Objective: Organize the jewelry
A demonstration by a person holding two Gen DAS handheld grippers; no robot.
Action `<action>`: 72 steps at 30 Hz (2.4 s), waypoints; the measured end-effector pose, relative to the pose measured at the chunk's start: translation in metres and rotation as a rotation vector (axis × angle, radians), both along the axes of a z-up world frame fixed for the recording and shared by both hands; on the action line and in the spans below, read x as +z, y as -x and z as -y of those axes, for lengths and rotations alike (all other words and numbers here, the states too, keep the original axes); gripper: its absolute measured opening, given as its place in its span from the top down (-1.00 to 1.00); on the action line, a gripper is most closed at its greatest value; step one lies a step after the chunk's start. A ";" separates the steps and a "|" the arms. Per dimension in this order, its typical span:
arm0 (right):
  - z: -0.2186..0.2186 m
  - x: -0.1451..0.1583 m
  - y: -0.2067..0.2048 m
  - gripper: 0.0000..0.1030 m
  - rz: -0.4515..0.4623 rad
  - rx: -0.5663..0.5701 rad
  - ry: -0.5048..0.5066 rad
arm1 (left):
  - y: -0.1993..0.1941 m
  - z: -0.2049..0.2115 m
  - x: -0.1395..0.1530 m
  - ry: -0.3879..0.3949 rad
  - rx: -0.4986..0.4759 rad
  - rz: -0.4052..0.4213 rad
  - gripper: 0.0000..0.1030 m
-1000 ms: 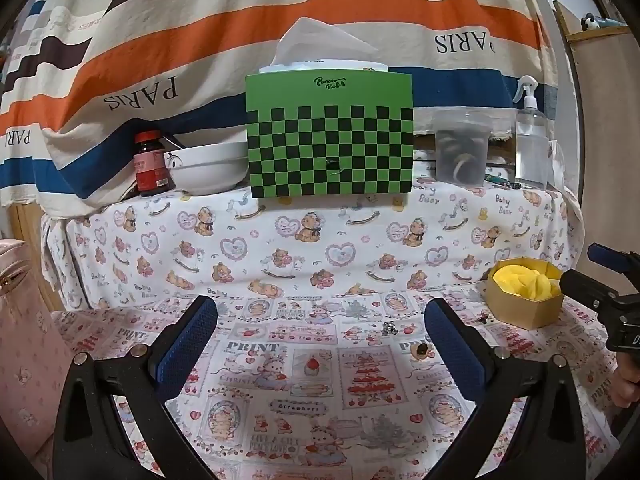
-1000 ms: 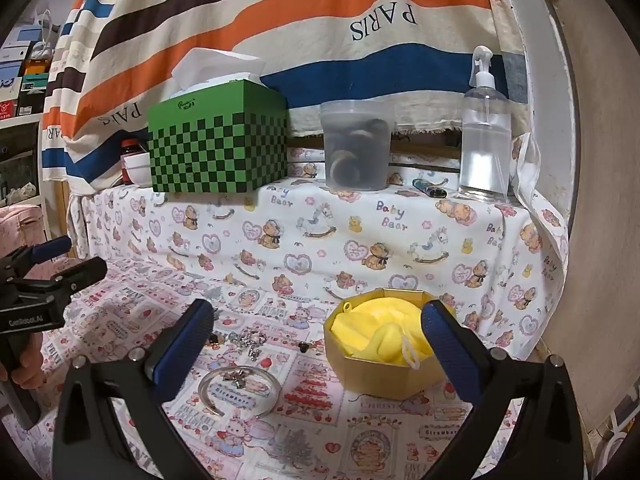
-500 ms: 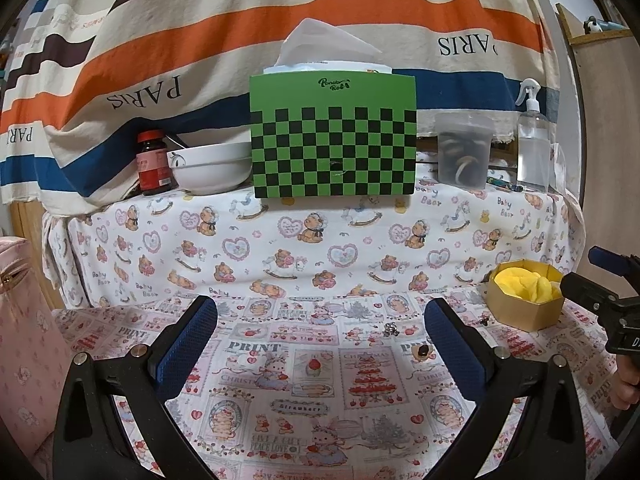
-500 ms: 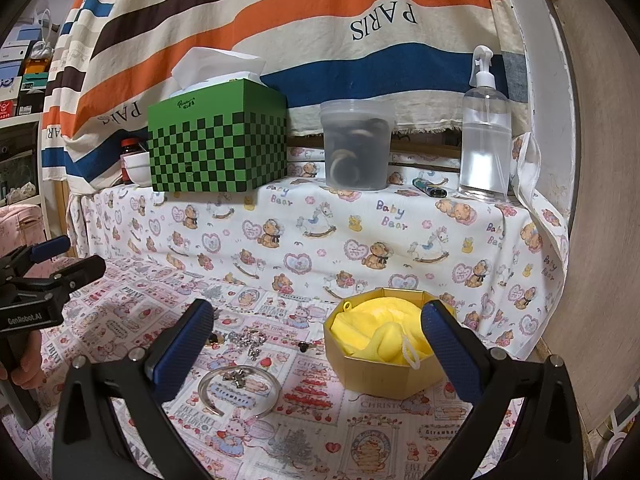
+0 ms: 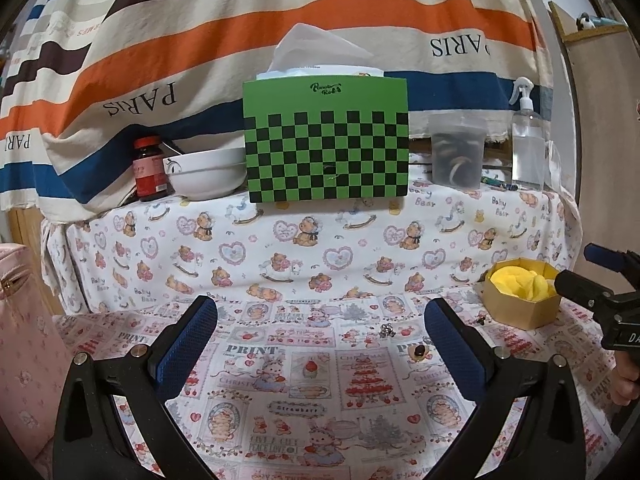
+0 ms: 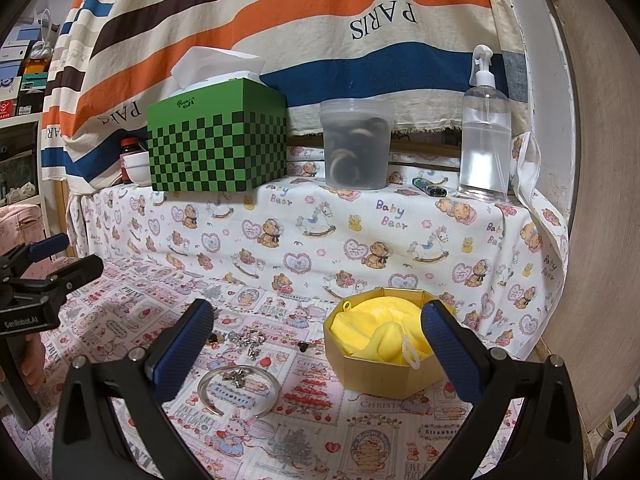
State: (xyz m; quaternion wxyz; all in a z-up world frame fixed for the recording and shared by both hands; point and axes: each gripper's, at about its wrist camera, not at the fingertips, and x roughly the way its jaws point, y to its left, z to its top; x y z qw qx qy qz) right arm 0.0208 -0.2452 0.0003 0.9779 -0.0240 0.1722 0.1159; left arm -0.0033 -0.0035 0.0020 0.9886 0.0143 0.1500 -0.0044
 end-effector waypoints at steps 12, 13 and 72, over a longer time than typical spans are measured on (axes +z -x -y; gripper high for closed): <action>-0.002 0.003 0.000 -1.00 -0.009 0.004 0.003 | -0.001 -0.002 -0.001 0.011 -0.025 -0.006 -0.99; -0.002 0.003 0.000 -1.00 -0.011 0.004 0.005 | -0.001 -0.002 -0.001 0.012 -0.025 -0.007 -0.99; -0.001 -0.001 -0.001 -1.00 -0.019 -0.019 0.008 | -0.024 -0.027 -0.012 0.129 0.031 -0.154 -0.99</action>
